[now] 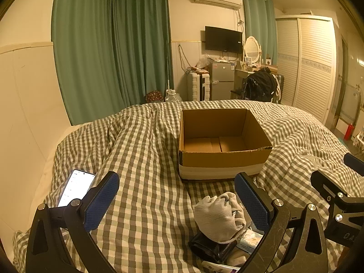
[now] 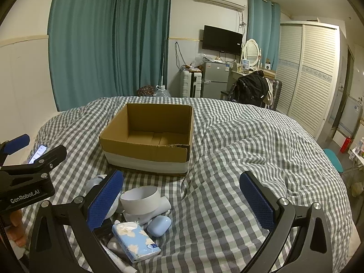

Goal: Organize objects

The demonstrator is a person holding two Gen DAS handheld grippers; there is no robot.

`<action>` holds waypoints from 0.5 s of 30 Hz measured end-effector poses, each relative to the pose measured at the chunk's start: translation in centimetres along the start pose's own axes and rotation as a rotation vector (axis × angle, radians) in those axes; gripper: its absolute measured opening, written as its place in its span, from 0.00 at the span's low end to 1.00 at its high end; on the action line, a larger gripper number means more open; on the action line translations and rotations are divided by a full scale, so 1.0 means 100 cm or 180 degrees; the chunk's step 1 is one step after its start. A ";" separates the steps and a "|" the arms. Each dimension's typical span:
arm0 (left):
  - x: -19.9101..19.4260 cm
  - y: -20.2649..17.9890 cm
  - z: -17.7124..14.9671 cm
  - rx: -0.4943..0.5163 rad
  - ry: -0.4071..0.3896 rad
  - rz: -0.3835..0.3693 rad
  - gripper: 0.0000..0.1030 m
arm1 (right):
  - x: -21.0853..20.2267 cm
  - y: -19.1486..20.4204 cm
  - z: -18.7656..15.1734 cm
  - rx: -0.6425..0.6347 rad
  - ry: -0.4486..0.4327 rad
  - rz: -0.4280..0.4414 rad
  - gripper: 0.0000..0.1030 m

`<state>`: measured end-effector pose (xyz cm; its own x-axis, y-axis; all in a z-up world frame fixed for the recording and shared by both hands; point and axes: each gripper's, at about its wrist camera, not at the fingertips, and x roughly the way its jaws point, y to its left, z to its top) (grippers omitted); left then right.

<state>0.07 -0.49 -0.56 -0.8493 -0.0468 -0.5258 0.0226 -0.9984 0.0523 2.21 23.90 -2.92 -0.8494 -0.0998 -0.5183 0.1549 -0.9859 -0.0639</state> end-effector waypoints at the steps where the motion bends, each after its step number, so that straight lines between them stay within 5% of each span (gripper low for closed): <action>1: -0.001 0.000 0.000 0.0000 -0.0008 -0.0003 1.00 | -0.002 0.000 0.001 -0.0004 -0.0010 0.0006 1.00; 9: -0.011 0.006 0.000 -0.0045 -0.0032 -0.0108 1.00 | -0.017 0.002 0.008 -0.0019 -0.0071 0.0088 1.00; 15: 0.009 0.005 -0.015 0.0023 0.0253 -0.0184 1.00 | 0.003 0.006 -0.007 -0.0041 0.0388 0.0401 1.00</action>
<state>0.08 -1.10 -2.31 -0.8045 0.0081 -0.5939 -0.0293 -0.9992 0.0261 2.43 23.42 -3.74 -0.7555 -0.2048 -0.6223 0.2634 -0.9647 -0.0023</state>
